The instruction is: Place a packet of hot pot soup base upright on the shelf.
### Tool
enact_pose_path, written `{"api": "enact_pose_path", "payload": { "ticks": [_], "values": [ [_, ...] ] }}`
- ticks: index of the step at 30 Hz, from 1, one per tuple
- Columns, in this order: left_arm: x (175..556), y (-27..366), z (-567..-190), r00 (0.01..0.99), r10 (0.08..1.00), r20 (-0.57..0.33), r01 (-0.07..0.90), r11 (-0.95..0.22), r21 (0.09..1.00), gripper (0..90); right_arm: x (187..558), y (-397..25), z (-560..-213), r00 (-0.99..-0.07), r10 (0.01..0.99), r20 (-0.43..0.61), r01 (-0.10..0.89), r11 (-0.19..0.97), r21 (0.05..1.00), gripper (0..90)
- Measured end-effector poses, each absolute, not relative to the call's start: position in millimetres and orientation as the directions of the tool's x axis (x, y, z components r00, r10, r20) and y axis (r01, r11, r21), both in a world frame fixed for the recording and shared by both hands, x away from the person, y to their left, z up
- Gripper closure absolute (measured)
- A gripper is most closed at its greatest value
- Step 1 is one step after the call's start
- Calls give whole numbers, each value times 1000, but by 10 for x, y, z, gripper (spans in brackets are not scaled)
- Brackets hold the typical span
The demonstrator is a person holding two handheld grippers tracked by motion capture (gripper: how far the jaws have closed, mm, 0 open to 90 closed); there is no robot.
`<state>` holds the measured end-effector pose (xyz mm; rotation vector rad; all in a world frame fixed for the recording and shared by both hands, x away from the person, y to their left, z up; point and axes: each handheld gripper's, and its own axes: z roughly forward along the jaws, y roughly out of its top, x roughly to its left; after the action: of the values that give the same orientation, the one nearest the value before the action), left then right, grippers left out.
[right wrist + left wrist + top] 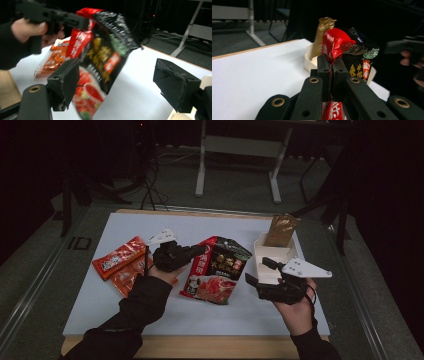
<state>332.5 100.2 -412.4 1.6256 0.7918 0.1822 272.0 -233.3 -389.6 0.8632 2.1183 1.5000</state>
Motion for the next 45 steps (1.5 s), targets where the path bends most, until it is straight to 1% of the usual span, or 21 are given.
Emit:
{"api": "enact_pose_path", "payload": {
  "ticks": [5, 8, 9, 10, 11, 13, 14, 15, 16, 17, 19, 21, 22, 33, 36, 37, 38, 39, 42, 43, 45],
  "values": [
    [3260, 963, -4130, 771, 531, -352, 396, 33, 918, 883, 2786, -2311, -3881, -728, 684, 44, 266, 223, 938, 215],
    [3212, 910, -4140, 776, 515, -365, 398, 49, 916, 883, 2826, -2311, -3889, -738, 670, 75, 286, 211, 935, 280],
    [3212, 910, -4140, 776, 515, -365, 398, 49, 916, 883, 2826, -2311, -3889, -738, 670, 75, 286, 211, 935, 280],
    [3175, 869, -4146, 782, 507, -361, 385, 62, 921, 883, 2839, -2312, -3891, -735, 672, 88, 299, 204, 932, 363],
    [3166, 850, -4144, 788, 502, -356, 377, 64, 924, 883, 2844, -2315, -3891, -738, 668, 97, 303, 200, 932, 384],
    [3150, 824, -4145, 795, 484, -366, 371, 90, 924, 884, 2848, -2324, -3885, -748, 655, 103, 301, 197, 933, 478],
    [3148, 812, -4138, 800, 480, -360, 365, 87, 927, 883, 2850, -2325, -3884, -751, 653, 103, 302, 200, 932, 487],
    [3142, 798, -4136, 804, 469, -366, 365, 97, 926, 883, 2853, -2330, -3883, -755, 647, 103, 300, 202, 932, 565],
    [3138, 781, -4133, 809, 460, -367, 366, 94, 926, 883, 2864, -2338, -3883, -767, 632, 111, 308, 211, 928, 597],
    [3133, 765, -4128, 810, 463, -360, 364, 85, 927, 883, 2871, -2349, -3882, -767, 630, 118, 311, 205, 928, 602],
    [3132, 741, -4140, 812, 455, -366, 370, 84, 925, 882, 2880, -2376, -3872, -775, 618, 132, 316, 198, 928, 693],
    [3132, 741, -4140, 812, 455, -366, 370, 84, 925, 882, 2874, -2386, -3863, -775, 616, 138, 320, 194, 927, 693],
    [3147, 736, -4170, 814, 447, -372, 374, 89, 923, 879, 2862, -2399, -3844, -786, 604, 133, 317, 209, 925, 751],
    [3141, 763, -4174, 851, 397, -344, 356, 45, 933, 805, 2818, -2435, -3763, -795, 586, 155, 328, 201, 923, 774],
    [3104, 757, -4120, 863, 399, -310, 330, 20, 944, 707, 2799, -2464, -3694, -805, 575, 150, 314, 198, 928, 775],
    [3099, 763, -4106, 859, 407, -309, 330, 20, 944, 634, 2795, -2465, -3678, -805, 576, 144, 310, 200, 929, 774],
    [3099, 763, -4106, 859, 407, -309, 330, 20, 944, 587, 2795, -2465, -3678, -805, 576, 144, 310, 200, 929, 774],
    [3099, 763, -4106, 859, 407, -309, 330, 20, 944, 587, 2790, -2466, -3663, -805, 576, 139, 306, 204, 930, 774],
    [3089, 815, -4076, 870, 398, -290, 312, 10, 950, 465, 2782, -2488, -3611, -806, 579, 126, 294, 206, 934, 774],
    [3082, 822, -4077, 874, 397, -281, 307, 0, 952, 451, 2784, -2500, -3595, -806, 579, 127, 293, 202, 935, 774],
    [3054, 827, -4087, 870, 415, -267, 301, -16, 954, 349, 2790, -2525, -3563, -806, 575, 139, 295, 188, 937, 774]
  ]
}}
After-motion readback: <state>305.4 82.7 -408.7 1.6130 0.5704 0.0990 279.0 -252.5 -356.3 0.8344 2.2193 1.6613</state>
